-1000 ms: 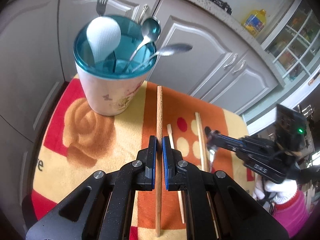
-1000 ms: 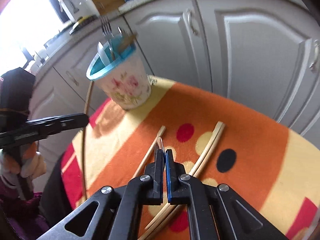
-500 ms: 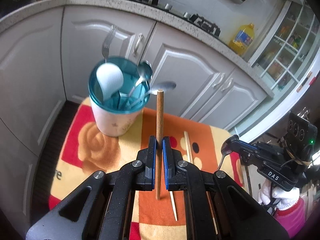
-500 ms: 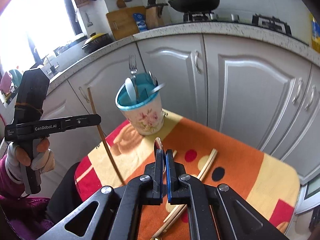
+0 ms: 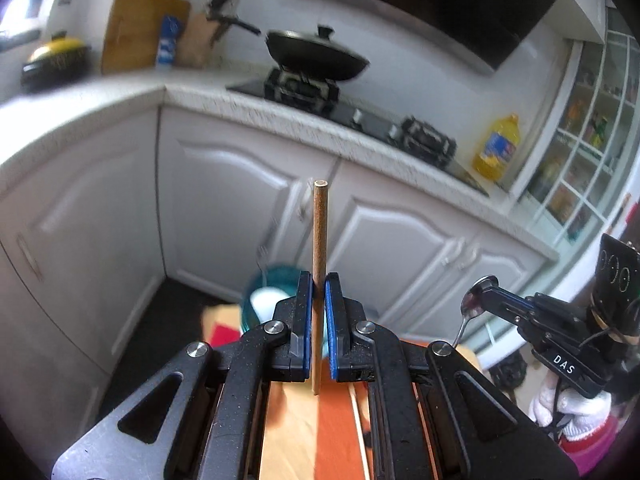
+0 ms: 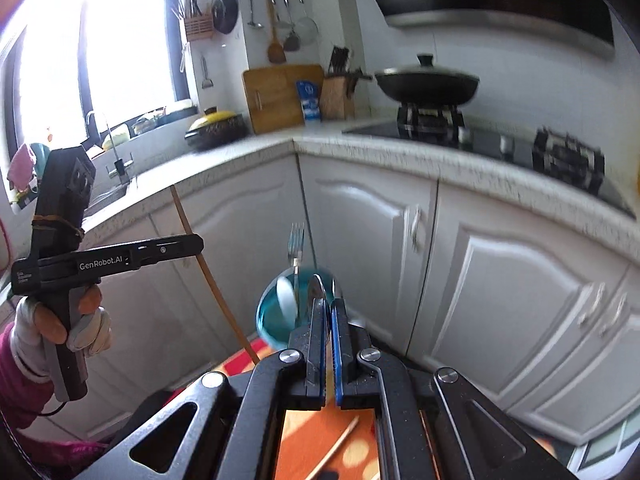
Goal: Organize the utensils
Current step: 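Drop the chopstick into the cup with the left gripper while the right drops its spoon in, then move both grippers back over the chopsticks on the cloth, then grasp a chopstick with the left gripper while the right grasps a fork, then lower the chopstick into the cup with the left gripper while the right lowers the fork in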
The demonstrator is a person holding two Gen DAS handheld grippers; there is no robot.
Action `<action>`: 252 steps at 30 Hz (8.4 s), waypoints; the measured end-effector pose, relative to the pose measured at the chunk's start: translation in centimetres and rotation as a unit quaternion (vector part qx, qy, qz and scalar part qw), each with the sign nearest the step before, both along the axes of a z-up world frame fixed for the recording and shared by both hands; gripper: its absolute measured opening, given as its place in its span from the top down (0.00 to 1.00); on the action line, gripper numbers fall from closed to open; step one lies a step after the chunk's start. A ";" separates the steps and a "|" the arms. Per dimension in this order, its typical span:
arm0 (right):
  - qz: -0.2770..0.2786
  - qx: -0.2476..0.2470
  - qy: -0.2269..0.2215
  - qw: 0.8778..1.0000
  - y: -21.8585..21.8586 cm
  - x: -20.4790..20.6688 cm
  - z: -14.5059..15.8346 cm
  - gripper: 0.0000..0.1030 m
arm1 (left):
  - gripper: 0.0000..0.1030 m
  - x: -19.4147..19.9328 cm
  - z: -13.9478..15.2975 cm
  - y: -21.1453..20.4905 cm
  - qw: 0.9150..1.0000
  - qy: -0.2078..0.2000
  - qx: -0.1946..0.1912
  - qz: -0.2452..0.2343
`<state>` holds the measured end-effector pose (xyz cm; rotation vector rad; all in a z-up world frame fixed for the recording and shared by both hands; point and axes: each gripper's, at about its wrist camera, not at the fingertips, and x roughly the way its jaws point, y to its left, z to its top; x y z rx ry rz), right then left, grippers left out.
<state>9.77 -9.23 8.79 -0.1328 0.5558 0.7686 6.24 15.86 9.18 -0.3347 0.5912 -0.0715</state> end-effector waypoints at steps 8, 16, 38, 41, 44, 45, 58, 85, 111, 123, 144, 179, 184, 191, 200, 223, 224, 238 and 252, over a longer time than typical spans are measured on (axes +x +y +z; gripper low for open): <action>-0.011 -0.010 -0.027 1.000 4.8 4.5 1.3 0.98 | 0.96 2.9 0.9 2.1 0.998 -0.012 0.043 0.046; -0.019 -0.052 -0.066 0.996 9.0 7.0 -0.4 0.98 | 0.96 6.0 -0.9 2.1 0.996 -0.005 0.070 0.055; -0.027 -0.049 -0.084 0.995 10.3 9.1 0.2 0.98 | 0.96 7.8 -4.8 1.9 0.996 0.034 0.062 0.049; -0.044 -0.059 -0.103 0.992 10.9 9.2 -0.4 0.98 | 0.96 7.9 -5.3 1.7 0.996 0.041 0.063 0.047; -0.037 -0.082 -0.108 0.990 12.0 9.1 -1.9 0.98 | 0.96 8.1 -5.9 1.6 0.996 0.048 0.064 0.044; -0.036 -0.085 -0.106 0.990 12.1 9.2 -2.3 0.98 | 0.96 8.2 -6.1 1.5 0.996 0.051 0.064 0.042; 0.003 -0.094 0.018 0.995 11.3 10.1 -7.8 0.96 | 0.91 8.8 -7.7 1.9 0.996 0.075 0.034 0.038; -0.047 -0.040 0.078 0.995 4.0 2.6 -8.7 0.65 | 0.58 1.5 -8.6 -2.3 0.995 0.086 0.044 0.036; -0.118 -0.070 0.142 0.980 -5.2 -1.5 -13.4 0.61 | 0.58 -1.3 -11.2 -9.3 0.992 0.111 0.048 -0.026; -0.156 -0.110 0.233 0.953 -8.3 0.2 -21.9 0.61 | 0.58 -0.9 -15.2 -10.5 0.985 0.165 0.041 -0.041; -0.187 -0.180 0.238 0.936 -11.7 -0.7 -23.6 0.61 | 0.58 -0.5 -16.5 -10.1 0.982 0.185 0.030 -0.036; -0.134 -0.167 0.262 0.941 -12.9 -2.6 -24.1 0.90 | 0.58 3.4 -20.3 -15.4 0.967 0.233 0.061 -0.085; -0.124 -0.151 0.268 0.944 -13.6 -2.4 -24.2 0.90 | 0.58 5.8 -21.8 -16.6 0.960 0.254 0.076 -0.091; -0.098 -0.149 0.268 0.947 -13.6 -2.1 -24.2 0.90 | 0.86 8.6 -23.5 -18.2 0.950 0.269 0.107 -0.115; -0.090 -0.116 0.267 0.952 -14.0 -2.5 -22.4 0.93 | 0.97 7.3 -21.9 -15.9 0.958 0.238 0.065 -0.144; -0.056 -0.056 0.195 0.978 -11.4 -6.6 -14.4 0.94 | 0.97 -0.9 -9.5 -9.6 0.988 0.099 -0.003 -0.116; -0.053 -0.055 0.193 0.978 -11.3 -6.6 -14.2 0.94 | 0.97 -0.8 -9.1 -9.4 0.989 0.093 -0.005 -0.115; -0.013 -0.037 0.140 0.989 -6.4 -4.9 -9.1 0.94 | 0.97 0.4 -4.1 -5.3 0.997 0.033 -0.013 -0.062; 0.036 -0.008 0.078 0.996 0.9 0.4 -1.6 0.95 | 0.97 7.0 0.3 1.0 0.997 -0.052 0.028 0.058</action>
